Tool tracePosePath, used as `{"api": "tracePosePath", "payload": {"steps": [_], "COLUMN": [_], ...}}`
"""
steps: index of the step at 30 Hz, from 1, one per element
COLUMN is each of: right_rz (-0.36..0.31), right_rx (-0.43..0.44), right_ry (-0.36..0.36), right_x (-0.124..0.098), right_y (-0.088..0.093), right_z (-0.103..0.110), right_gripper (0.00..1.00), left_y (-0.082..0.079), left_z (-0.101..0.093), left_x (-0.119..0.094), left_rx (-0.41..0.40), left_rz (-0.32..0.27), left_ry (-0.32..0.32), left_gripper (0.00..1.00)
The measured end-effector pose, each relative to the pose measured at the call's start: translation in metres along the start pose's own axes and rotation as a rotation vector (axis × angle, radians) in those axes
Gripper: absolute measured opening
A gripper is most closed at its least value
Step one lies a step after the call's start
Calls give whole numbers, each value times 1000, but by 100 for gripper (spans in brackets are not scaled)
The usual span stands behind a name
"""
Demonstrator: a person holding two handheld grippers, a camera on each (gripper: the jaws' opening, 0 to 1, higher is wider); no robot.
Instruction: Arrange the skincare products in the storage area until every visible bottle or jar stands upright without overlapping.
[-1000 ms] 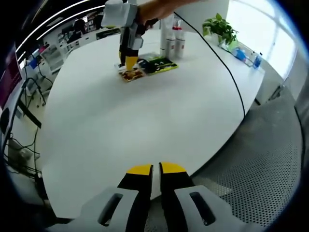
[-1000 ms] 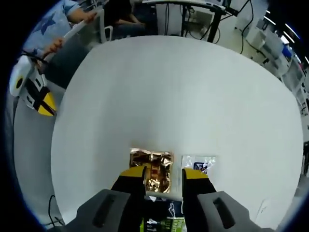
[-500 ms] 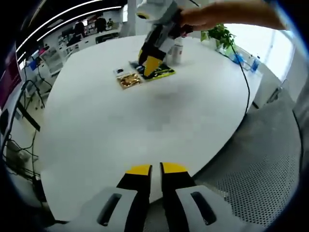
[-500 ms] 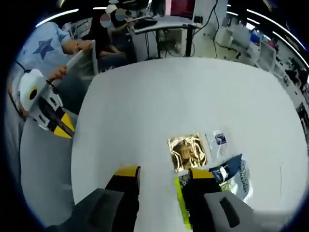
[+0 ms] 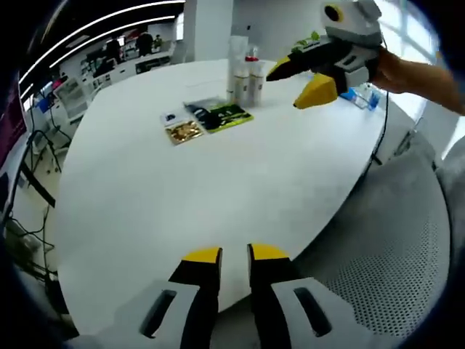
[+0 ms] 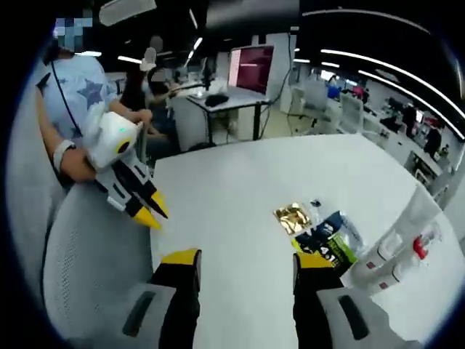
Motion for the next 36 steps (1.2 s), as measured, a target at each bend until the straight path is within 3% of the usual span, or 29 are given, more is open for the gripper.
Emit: {"api": "tracePosePath", "payload": {"steps": [2,5,7,13,15,17,18,21,25,31,36], "right_rz": [-21,-72,-106,-239,-294,-329,-344,-412,-434,-475,-479], "right_rx": [4,2,19,130,154,176,185,238,241,253,276], "right_ry": [17,58,78,186,213,226,233,249,257,300,314], "right_x": [-9,-22,-32,-57,-63,-67,-68,-71,-71,-79,-83], "right_y": [0,-4,-7,-14,-16,-17,-18,-21,-18,-16,-14], "right_z": [10,20,25,29,29,31,32,37,44,46,48], "right_gripper": [60,62,62,67,72,78,81,90,99,99,99], "left_y": [-2,-21,-30,-45,-59,-72,-77,-92,-92,-94,-101], "left_z": [0,-3,-2,1,-3,3,4,0,-13,-34,-37], "left_x": [-1,-3,-7,-17,-22,-31,-36,-46,-48,-47,-47], "left_rx": [-12,-18,-69,-116,-158,-152,-198,-219,-236,-201,-206], "left_rz": [-8,-112,-164,-246,-322,-412,-445,-548,-547,-579,-626], "left_ry": [3,33,33,27,45,1,-14,-21,9,49,58], "left_gripper": [15,17,18,27,33,42,45,57,65,88,97]}}
Point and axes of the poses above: the point that each gripper's makers call its tool centre point, and the gripper's own axes: x roughly forward along the fingers, z roughly to its left, y roughly out of its underside, the point moved 3 cm from there along -x, roughly backward along the fingers, and after that the axes turned 15 degrees about -z, right-handed, at the moved point
